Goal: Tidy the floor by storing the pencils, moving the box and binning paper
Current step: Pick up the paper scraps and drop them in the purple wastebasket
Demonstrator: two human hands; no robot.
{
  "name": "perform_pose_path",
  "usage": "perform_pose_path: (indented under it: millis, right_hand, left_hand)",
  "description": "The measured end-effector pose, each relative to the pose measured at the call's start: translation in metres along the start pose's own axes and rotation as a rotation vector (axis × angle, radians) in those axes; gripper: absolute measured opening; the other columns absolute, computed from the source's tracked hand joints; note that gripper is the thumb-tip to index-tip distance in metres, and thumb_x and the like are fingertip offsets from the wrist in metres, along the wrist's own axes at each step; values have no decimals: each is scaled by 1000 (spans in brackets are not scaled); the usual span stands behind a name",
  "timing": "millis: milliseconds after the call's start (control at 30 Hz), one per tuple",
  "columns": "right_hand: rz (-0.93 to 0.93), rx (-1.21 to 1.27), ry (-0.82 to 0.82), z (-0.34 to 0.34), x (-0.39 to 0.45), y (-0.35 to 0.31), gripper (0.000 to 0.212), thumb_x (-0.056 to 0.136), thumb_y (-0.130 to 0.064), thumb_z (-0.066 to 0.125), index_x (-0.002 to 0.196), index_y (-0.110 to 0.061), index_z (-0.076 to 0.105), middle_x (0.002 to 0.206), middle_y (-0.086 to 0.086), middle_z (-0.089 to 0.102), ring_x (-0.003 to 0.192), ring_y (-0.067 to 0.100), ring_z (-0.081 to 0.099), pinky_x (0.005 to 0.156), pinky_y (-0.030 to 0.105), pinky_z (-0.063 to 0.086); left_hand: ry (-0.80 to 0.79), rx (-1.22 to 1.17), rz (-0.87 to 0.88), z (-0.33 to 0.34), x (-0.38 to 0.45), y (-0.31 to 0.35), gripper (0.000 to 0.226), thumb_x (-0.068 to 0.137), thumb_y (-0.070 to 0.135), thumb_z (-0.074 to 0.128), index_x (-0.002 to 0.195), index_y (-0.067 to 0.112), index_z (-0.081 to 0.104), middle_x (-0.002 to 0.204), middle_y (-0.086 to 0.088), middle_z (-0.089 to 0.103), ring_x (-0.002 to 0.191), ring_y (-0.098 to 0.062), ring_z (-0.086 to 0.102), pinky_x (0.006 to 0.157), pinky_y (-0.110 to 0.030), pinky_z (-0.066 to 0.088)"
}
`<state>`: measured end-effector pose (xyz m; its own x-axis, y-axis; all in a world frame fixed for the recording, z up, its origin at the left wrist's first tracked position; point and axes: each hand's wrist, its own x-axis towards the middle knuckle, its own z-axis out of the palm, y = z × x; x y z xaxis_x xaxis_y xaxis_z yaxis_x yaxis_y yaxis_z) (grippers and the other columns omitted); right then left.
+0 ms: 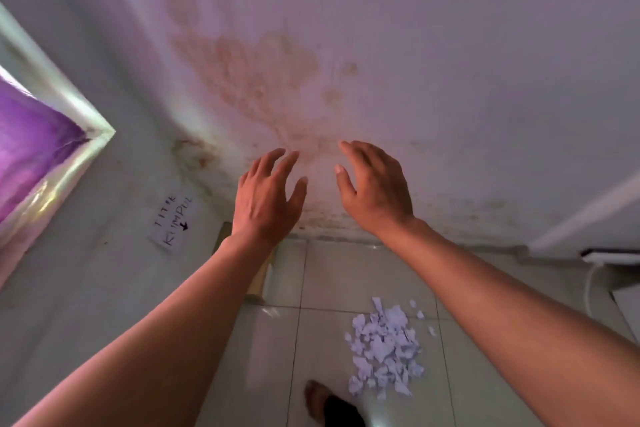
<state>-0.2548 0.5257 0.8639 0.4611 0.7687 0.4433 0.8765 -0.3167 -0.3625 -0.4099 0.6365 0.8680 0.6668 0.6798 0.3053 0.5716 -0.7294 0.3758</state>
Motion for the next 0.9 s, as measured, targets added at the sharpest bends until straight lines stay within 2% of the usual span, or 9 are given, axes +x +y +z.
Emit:
perform_pose_path:
  millis: [267, 500, 700, 900]
  right_hand:
    - [152, -59, -16, -36, -176, 48, 43, 94, -32, 49, 131, -11, 57, 125, 8, 63, 115, 28, 58, 93, 45, 48]
    - [328, -97, -132, -40, -300, 76, 43, 95, -31, 50, 132, -10, 56, 125, 10, 62, 115, 27, 58, 93, 45, 49]
    - [461, -107, -206, -3, -353, 113, 43, 96, -34, 49, 134, -14, 54, 131, 7, 59, 121, 24, 55, 99, 43, 47]
    - [542, -135, -256, 79, -414, 187, 43, 96, -33, 53, 135, -16, 53, 135, 7, 57, 122, 25, 55, 99, 41, 46]
  left_hand:
    - [-140, -75, 88, 51, -126, 70, 51, 94, 40, 54, 142, 21, 51, 143, -8, 53, 130, -30, 48, 104, -45, 41]
    - [-331, -98, 132, 101, -216, 105, 53, 97, 42, 53, 145, 21, 49, 145, -7, 51, 133, -27, 46, 105, -44, 41]
    - [-441, -113, 203, 170, -236, 104, 53, 97, 44, 51, 145, 22, 46, 145, -7, 50, 132, -26, 46, 105, -47, 43]
    - [-526, -87, 239, 294, -260, 82, 52, 97, 40, 55, 144, 20, 48, 144, -8, 51, 132, -28, 47, 106, -48, 44]
